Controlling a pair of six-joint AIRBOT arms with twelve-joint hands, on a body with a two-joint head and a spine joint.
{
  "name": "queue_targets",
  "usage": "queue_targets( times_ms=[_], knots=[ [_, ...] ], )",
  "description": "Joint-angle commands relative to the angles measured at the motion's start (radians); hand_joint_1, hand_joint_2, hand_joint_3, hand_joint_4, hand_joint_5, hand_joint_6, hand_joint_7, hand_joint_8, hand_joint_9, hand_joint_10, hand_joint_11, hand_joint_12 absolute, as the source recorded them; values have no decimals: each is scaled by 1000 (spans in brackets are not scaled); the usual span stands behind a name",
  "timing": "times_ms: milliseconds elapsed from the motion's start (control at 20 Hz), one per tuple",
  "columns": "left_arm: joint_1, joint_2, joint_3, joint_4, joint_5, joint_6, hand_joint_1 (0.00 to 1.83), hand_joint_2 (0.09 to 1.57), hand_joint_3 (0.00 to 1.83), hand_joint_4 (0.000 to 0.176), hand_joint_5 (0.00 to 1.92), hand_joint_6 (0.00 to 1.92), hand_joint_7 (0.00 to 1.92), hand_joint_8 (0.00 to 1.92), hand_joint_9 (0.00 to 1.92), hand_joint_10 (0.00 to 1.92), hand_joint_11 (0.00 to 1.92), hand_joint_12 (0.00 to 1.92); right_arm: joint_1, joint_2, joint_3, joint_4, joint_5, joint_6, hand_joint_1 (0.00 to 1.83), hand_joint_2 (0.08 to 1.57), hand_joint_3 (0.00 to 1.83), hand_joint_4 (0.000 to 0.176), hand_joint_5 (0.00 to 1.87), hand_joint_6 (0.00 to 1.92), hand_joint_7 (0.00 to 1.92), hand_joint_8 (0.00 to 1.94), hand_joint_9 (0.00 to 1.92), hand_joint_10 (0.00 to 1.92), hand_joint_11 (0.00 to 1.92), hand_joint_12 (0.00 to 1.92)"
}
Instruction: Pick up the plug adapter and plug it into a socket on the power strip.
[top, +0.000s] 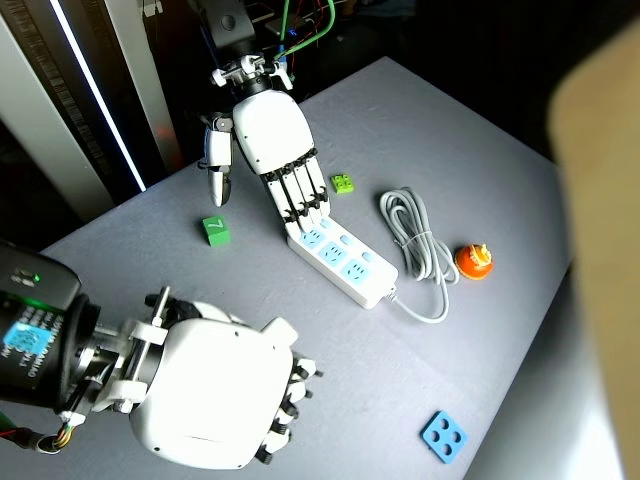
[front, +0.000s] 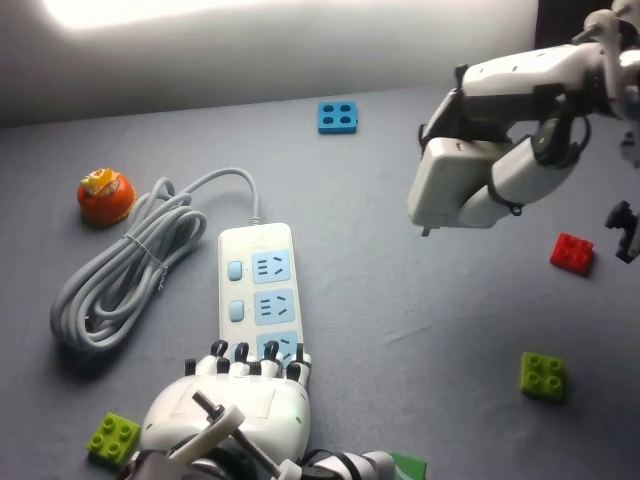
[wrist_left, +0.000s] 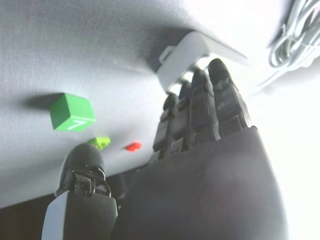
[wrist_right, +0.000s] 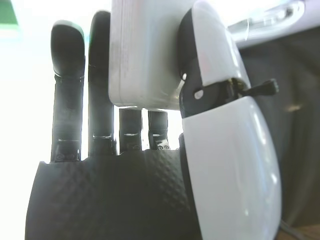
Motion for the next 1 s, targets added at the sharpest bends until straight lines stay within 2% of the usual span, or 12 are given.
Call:
queue_targets(
  times_ms=[0, 100, 150, 250, 350, 400, 500, 550, 700, 800, 950],
  knots=[
    [6, 3, -8, 31, -15, -23, 0, 1237, 1, 0, 95, 5, 92, 6, 102, 6, 0, 330, 32, -4, -3, 11, 72, -27, 1355, 1187, 5, 0, 764, 1073, 884, 1194, 759, 1509, 647, 1559],
    [5, 3, -10, 31, -21, -27, 0, 1232, 0, 0, 109, 5, 110, 6, 113, 5, 0, 332, 67, -25, -3, 11, 54, -85, 1359, 1179, 0, 0, 794, 1040, 901, 1161, 773, 1491, 650, 1562],
    [6, 3, -10, 31, -21, -27, 0, 1233, 0, 0, 107, 3, 110, 3, 109, 2, 0, 309, 81, -37, -3, -21, 47, -89, 1357, 1183, 2, 0, 772, 1070, 896, 1167, 770, 1501, 640, 1576],
    [14, 1, -10, 31, -19, -27, 0, 1232, 0, 0, 114, 4, 110, 2, 108, 1, 0, 304, 100, -68, -3, -127, 41, -76, 1364, 1169, 0, 0, 813, 985, 935, 1143, 798, 1498, 617, 1603],
    [26, 1, -10, 31, -19, -27, 0, 1236, 1, 0, 98, 1, 90, 0, 85, 1, 0, 236, 107, -100, -3, -281, 37, 10, 1369, 1153, 0, 0, 862, 919, 955, 1106, 820, 1472, 646, 1583],
    [29, 1, -9, 31, -19, -27, 0, 1235, 0, 0, 118, 0, 115, 0, 107, 0, 0, 298, 106, -113, -3, -336, 30, 43, 1370, 1149, 0, 0, 867, 903, 962, 1097, 832, 1461, 669, 1574],
    [32, 1, -8, 31, -19, -27, 0, 1234, 0, 0, 108, 3, 106, 2, 99, 2, 0, 269, 104, -146, 0, -497, 13, 177, 1366, 1162, 2, 0, 813, 977, 942, 1131, 820, 1476, 664, 1572],
    [32, 1, -7, 31, -19, -27, 0, 1232, 0, 0, 113, 5, 106, 2, 101, 3, 0, 270, 105, -163, 3, -560, -2, 241, 1266, 1165, 0, 0, 826, 1016, 952, 1223, 793, 1264, 666, 1562],
    [31, 1, -7, 31, -19, -27, 0, 1231, 0, 0, 111, 2, 100, 2, 97, 2, 0, 270, 116, -227, 4, -792, -68, 459, 1243, 1153, 0, 0, 879, 955, 958, 1241, 822, 1155, 722, 1507],
    [32, 1, -9, 31, -19, -27, 0, 1231, 0, 0, 102, 2, 95, 1, 95, 1, 0, 256, 124, -262, 4, -882, -104, 569, 1233, 1170, 3, 0, 834, 1021, 930, 1284, 805, 1160, 681, 1539],
    [35, 2, -11, 31, -19, -25, 0, 1236, 2, 0, 113, 2, 109, 2, 94, 2, 0, 262, 134, -320, 5, -971, -149, 628, 1236, 1175, 0, 0, 806, 1060, 942, 1266, 796, 1170, 643, 1580]
  ],
)
